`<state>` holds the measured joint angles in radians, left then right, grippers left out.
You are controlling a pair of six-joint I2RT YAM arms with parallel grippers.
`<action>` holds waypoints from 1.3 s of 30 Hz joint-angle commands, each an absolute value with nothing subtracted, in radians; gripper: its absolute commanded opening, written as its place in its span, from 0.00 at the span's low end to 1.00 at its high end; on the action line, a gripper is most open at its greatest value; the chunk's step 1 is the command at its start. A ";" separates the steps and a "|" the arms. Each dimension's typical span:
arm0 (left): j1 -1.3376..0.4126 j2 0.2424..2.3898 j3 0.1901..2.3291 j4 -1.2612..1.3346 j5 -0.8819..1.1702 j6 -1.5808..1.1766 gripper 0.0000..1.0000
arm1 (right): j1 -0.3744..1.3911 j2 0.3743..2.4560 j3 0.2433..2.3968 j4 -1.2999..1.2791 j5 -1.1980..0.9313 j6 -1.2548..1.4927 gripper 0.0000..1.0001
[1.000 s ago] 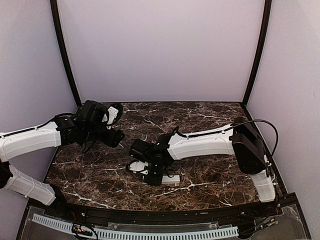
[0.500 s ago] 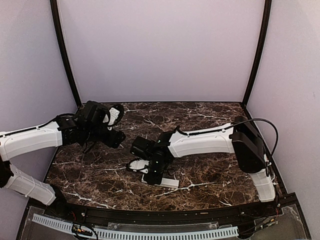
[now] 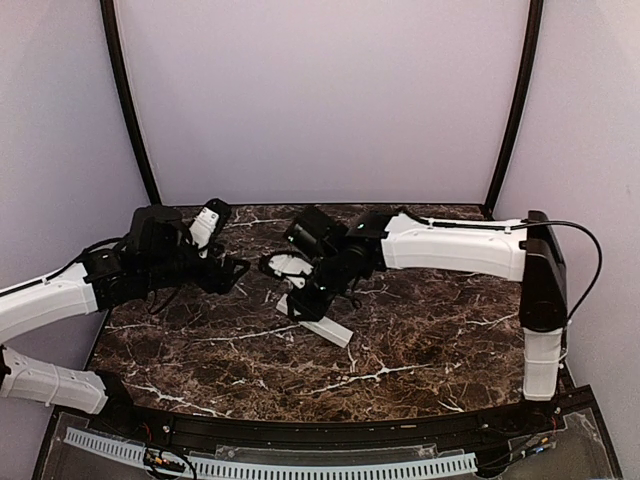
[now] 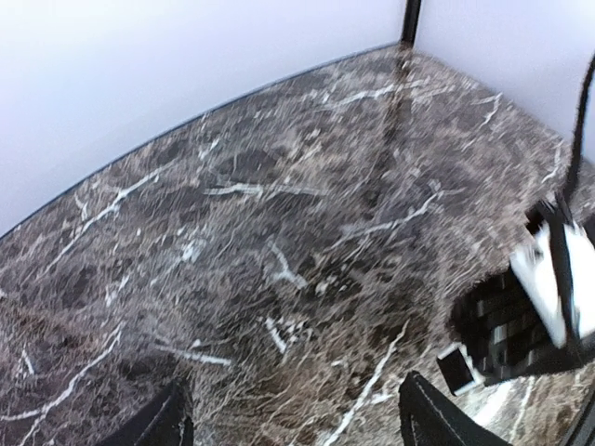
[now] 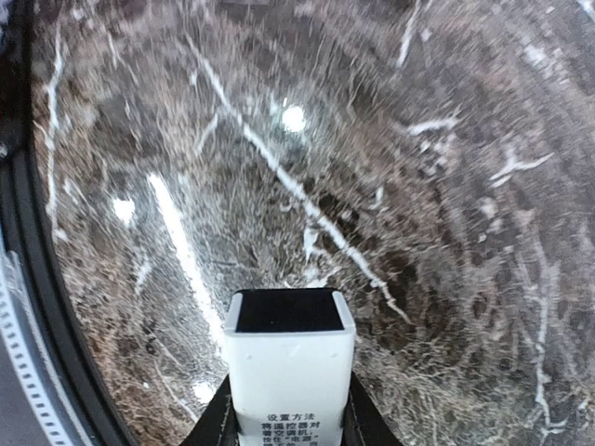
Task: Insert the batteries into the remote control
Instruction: Pick up the remote control from the center of the board, then pass from the right arm to the left
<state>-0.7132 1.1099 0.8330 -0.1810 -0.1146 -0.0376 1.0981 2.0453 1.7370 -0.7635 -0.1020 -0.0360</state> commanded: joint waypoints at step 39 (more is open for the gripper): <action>-0.891 1.143 0.880 0.463 0.527 -0.364 0.13 | 1.060 1.473 1.433 0.117 -0.466 0.187 0.00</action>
<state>-0.8867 1.1500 0.8597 0.4553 0.5514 -0.3462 1.0554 1.4818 1.4391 0.0635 -0.4393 0.2001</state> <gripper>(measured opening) 0.293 0.277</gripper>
